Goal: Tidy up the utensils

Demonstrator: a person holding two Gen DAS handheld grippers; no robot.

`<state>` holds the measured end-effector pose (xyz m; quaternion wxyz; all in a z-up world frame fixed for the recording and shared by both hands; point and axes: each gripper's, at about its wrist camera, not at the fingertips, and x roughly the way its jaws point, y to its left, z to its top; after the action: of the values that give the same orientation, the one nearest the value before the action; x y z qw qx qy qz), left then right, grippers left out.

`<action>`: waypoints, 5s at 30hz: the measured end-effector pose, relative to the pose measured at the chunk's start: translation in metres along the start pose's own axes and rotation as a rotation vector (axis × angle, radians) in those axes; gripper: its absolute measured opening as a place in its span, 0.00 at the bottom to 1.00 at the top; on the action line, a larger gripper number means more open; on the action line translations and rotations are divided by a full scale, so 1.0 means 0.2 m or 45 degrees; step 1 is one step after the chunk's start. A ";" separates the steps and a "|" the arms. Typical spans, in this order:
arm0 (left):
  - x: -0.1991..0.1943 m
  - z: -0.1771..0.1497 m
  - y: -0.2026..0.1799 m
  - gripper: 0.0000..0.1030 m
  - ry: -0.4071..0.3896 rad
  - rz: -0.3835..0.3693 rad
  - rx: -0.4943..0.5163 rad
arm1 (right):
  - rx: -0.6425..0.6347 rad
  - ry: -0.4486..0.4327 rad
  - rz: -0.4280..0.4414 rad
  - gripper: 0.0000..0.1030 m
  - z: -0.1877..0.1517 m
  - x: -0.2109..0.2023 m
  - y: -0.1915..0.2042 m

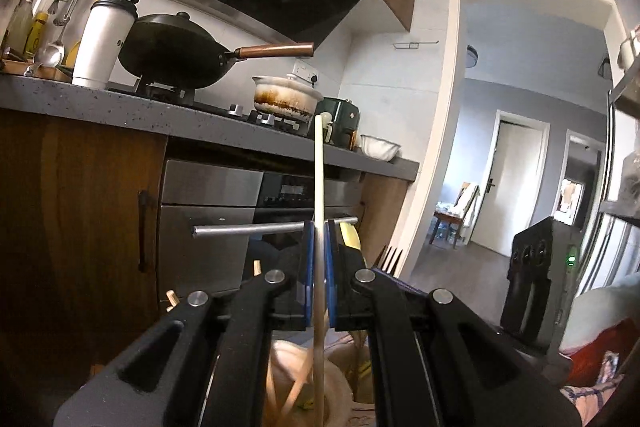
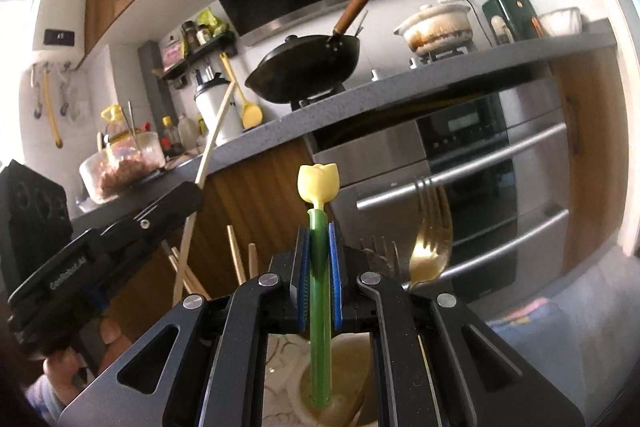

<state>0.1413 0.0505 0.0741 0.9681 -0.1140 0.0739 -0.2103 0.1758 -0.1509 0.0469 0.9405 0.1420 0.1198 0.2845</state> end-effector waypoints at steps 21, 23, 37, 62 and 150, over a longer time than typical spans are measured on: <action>-0.15 -0.21 0.00 0.05 0.139 0.093 0.126 | -0.254 0.137 -0.096 0.10 -0.26 -0.04 0.07; -0.14 -0.23 0.00 0.05 0.190 0.103 0.118 | -0.227 0.169 -0.091 0.10 -0.27 -0.03 0.06; -0.29 -0.26 -0.06 0.29 0.255 0.109 0.156 | -0.183 0.184 -0.137 0.31 -0.27 -0.31 0.05; -0.54 -0.62 -0.15 0.90 0.252 0.284 0.316 | -0.354 0.122 -0.265 0.80 -0.48 -0.64 0.08; -0.56 -0.59 -0.11 0.95 0.211 0.310 0.284 | -0.385 0.053 -0.258 0.91 -0.49 -0.69 0.11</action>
<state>0.0103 0.0561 -0.0238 0.9837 0.0215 0.1428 -0.1072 0.0233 -0.1925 -0.0162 0.9723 -0.0199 0.1089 0.2059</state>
